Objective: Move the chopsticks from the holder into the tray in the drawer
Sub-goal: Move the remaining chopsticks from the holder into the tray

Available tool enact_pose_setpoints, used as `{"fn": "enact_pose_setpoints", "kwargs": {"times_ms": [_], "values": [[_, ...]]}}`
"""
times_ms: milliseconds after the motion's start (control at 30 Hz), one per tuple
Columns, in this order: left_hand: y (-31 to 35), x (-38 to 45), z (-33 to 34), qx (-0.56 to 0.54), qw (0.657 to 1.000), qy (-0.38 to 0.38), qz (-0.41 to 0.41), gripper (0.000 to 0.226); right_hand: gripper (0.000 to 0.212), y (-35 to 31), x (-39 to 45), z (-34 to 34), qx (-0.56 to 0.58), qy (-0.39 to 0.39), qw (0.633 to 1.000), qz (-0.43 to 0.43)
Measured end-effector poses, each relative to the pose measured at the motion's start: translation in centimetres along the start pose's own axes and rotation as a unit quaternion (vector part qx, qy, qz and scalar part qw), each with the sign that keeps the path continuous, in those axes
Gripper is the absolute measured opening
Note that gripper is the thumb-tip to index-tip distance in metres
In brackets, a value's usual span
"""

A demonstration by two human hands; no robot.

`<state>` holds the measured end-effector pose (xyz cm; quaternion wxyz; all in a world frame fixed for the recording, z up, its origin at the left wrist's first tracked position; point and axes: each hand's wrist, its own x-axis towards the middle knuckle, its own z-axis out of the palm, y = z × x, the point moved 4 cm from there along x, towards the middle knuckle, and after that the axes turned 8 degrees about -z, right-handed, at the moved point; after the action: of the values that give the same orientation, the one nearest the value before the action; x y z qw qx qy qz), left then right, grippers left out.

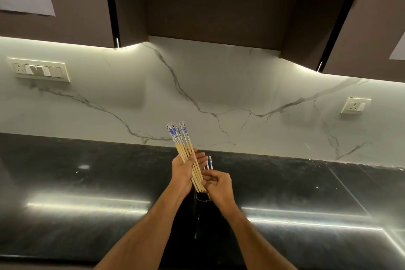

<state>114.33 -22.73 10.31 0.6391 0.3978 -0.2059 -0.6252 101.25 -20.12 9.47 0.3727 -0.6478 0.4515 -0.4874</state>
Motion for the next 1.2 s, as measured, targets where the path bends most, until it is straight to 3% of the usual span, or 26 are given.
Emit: {"fn": "enact_pose_setpoints", "kwargs": {"times_ms": [100, 167, 267, 333, 467, 600, 667, 833, 1033, 1200], "values": [[-0.2, -0.4, -0.7, 0.021, 1.0, 0.001, -0.01, 0.021, 0.027, 0.0, 0.1, -0.5, 0.026, -0.057, 0.997, 0.055], [-0.4, -0.9, -1.4, 0.038, 0.999, -0.025, -0.023, 0.021, 0.036, -0.3, 0.7, -1.8, 0.066, -0.033, 0.994, 0.083], [-1.2, -1.9, -2.2, 0.078, 0.989, -0.113, -0.062, 0.026, 0.043, -1.3, 2.3, -3.1, 0.187, 0.023, 0.975, 0.118], [-2.4, -2.8, -2.2, 0.092, 0.974, -0.182, -0.1, 0.028, 0.037, -2.0, 3.0, -2.8, 0.238, -0.004, 0.959, 0.154], [-4.8, -4.2, -1.9, 0.13, 0.948, -0.243, -0.16, 0.03, 0.026, -2.9, 2.9, -1.9, 0.208, -0.087, 0.965, 0.13], [-5.7, -5.2, -1.6, 0.153, 0.927, -0.271, -0.21, 0.033, 0.028, -2.9, 2.3, -2.0, 0.156, -0.099, 0.977, 0.108], [-5.9, -5.5, -1.7, 0.149, 0.922, -0.277, -0.225, 0.035, 0.039, -2.6, 2.0, -2.2, 0.155, -0.091, 0.979, 0.098], [-6.4, -6.0, -1.6, 0.154, 0.912, -0.296, -0.238, 0.038, 0.091, -2.3, 1.5, -2.7, 0.164, -0.102, 0.979, 0.061], [-7.1, -6.3, -1.5, 0.169, 0.907, -0.305, -0.238, 0.039, 0.067, -2.3, 1.4, -3.3, 0.153, -0.111, 0.981, 0.037], [-7.3, -6.2, -1.6, 0.166, 0.919, -0.286, -0.212, 0.037, 0.062, -1.6, 1.3, -3.5, 0.183, -0.072, 0.979, 0.049]]}}
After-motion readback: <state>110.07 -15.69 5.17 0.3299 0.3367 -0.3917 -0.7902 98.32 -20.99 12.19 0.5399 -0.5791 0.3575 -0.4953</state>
